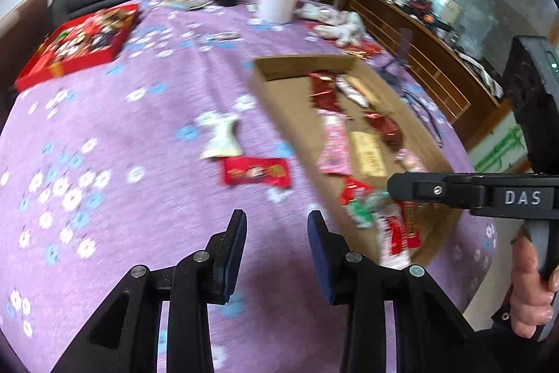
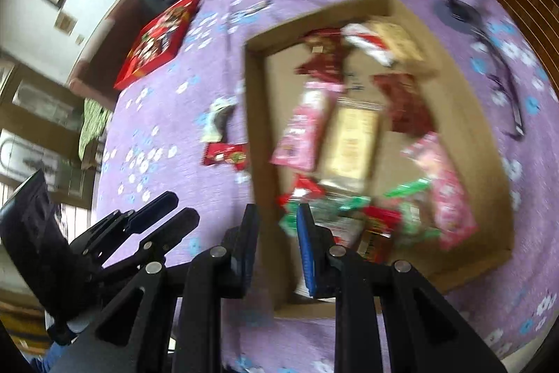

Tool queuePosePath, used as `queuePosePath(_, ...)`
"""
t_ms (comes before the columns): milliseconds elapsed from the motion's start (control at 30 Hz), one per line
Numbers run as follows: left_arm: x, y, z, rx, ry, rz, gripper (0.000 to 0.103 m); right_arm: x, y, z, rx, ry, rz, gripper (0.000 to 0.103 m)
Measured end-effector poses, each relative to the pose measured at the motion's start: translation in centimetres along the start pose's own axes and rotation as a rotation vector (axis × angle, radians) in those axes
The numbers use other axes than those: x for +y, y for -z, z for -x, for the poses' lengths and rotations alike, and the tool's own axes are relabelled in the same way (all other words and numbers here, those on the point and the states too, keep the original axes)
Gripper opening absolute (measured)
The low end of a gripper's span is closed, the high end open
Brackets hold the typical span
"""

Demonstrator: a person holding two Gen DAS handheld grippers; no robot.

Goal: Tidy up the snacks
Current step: 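Move both open grippers back toward the snacks on the tablecloth, then grasp the red packet with right gripper while left grasps cream-white packet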

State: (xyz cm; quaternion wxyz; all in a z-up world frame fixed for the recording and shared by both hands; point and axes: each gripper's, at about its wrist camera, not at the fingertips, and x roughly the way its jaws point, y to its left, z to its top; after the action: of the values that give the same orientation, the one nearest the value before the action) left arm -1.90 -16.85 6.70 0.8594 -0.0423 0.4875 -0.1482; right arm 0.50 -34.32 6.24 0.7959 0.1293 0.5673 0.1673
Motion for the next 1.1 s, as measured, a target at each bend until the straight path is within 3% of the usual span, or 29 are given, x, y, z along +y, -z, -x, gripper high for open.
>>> queuePosePath(267,4.7,2.0,1.3,0.014,-0.043,0.053,0.038,5.7,-3.3,-4.4,0.03,-0.006,0.166,0.028)
queuePosePath(400,7.4,2.8,2.2,0.015,-0.066,0.075,0.038,7.5,-5.0,-7.6,0.058,0.034,0.285,0.032)
queuePosePath(600,10.2,3.3,2.8,0.018,-0.084,0.107,0.038,8.9,-6.2,-11.1,0.152,0.117,0.541,0.033)
queuePosePath(767,10.8,3.4,2.6,0.025,-0.083,0.115,0.038,9.1,-5.7,-12.7,0.238,0.116,0.67,0.035)
queuePosePath(867,10.9,3.1,2.3,0.031,-0.077,0.113,0.038,8.8,-5.4,-13.3,0.265,0.119,0.662,0.03)
queuePosePath(900,10.8,2.9,2.2,0.031,-0.075,0.11,0.038,8.8,-5.1,-13.3,0.272,0.117,0.66,0.018)
queuePosePath(1100,9.9,-0.1,1.3,0.034,-0.036,0.087,0.038,8.3,-2.1,-10.8,0.237,0.039,0.556,0.017)
